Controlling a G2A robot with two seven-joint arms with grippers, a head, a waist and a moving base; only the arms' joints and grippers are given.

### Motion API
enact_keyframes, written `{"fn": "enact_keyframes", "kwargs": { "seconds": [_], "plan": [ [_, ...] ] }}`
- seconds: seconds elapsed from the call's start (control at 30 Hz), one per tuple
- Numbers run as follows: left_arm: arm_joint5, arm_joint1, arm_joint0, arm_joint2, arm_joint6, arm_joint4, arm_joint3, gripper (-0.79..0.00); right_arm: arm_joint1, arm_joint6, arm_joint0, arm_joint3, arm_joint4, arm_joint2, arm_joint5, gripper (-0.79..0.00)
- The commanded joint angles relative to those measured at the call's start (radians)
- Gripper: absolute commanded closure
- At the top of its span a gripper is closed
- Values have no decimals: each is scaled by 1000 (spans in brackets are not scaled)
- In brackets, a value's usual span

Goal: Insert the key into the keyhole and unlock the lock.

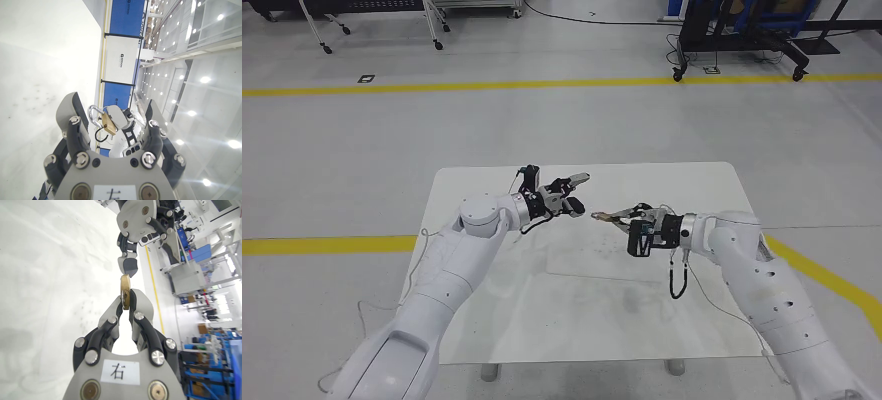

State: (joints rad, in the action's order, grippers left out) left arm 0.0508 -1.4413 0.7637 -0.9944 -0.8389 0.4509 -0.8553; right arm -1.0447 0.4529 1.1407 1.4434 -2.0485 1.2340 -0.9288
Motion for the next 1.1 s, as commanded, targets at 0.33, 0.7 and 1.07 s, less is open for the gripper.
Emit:
{"fn": "enact_keyframes", "kwargs": {
  "seconds": [0.33,0.7,1.07],
  "plan": [
    [-10,4,4,-22,16,0,-4,-776,30,96,-237,-341,181,-404,-83,0],
    [-5,5,10,-24,15,-4,-15,-785,36,14,-415,-517,524,-707,-83,-234],
    [-4,5,11,-25,21,-11,-18,-785,80,-51,-499,-551,665,-788,-83,-391]
  ]
}}
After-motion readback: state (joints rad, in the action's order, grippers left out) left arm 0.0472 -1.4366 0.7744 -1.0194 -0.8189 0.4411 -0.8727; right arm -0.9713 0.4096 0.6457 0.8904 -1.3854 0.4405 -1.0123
